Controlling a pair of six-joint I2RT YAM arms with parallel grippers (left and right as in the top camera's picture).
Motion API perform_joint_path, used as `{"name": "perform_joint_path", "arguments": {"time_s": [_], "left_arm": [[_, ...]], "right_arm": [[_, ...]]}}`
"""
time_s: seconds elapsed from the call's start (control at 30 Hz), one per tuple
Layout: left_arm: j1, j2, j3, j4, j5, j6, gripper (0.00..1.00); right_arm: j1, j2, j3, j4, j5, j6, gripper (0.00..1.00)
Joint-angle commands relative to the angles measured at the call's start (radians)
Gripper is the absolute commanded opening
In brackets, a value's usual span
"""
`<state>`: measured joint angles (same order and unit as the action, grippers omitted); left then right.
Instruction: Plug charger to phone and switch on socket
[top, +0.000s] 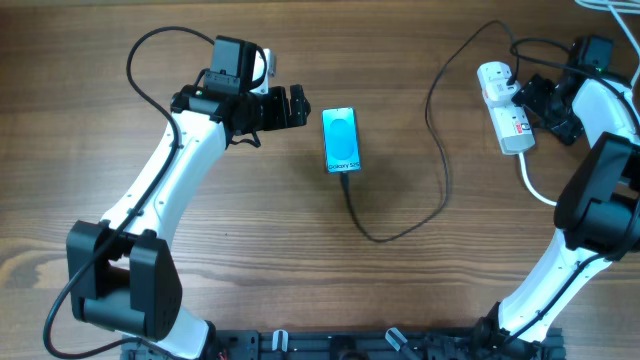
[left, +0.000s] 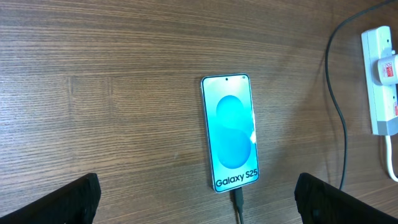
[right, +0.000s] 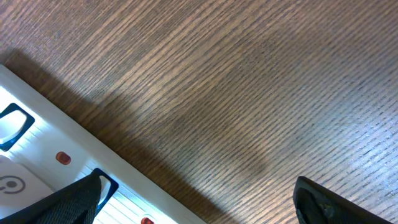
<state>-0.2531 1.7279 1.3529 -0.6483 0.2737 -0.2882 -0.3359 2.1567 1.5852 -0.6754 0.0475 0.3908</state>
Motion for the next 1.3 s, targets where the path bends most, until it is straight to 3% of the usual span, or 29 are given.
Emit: {"name": "perform_joint_path", "arguments": {"time_s": [0.0, 0.57, 0.93, 1.27], "left_arm": [[0.002, 0.005, -0.001, 0.001, -0.010, 0.023, 1.00], [0.002, 0.005, -0.001, 0.000, -0.010, 0.023, 1.00], [0.002, 0.005, -0.001, 0.000, -0.010, 0.023, 1.00], [0.002, 0.005, -0.001, 0.001, -0.010, 0.023, 1.00]], "right_arm": [[0.016, 0.030, -0.034, -0.024, -0.094, -0.050, 0.99], [0.016, -0.037, -0.033, -0.086, -0.090, -0.047, 1.00], [0.028, -0.567, -0.061, -0.348, -0.087, -0.050, 1.00], [0.032, -1.277, -0.558, -0.182, -0.101, 0.011, 1.00]]}}
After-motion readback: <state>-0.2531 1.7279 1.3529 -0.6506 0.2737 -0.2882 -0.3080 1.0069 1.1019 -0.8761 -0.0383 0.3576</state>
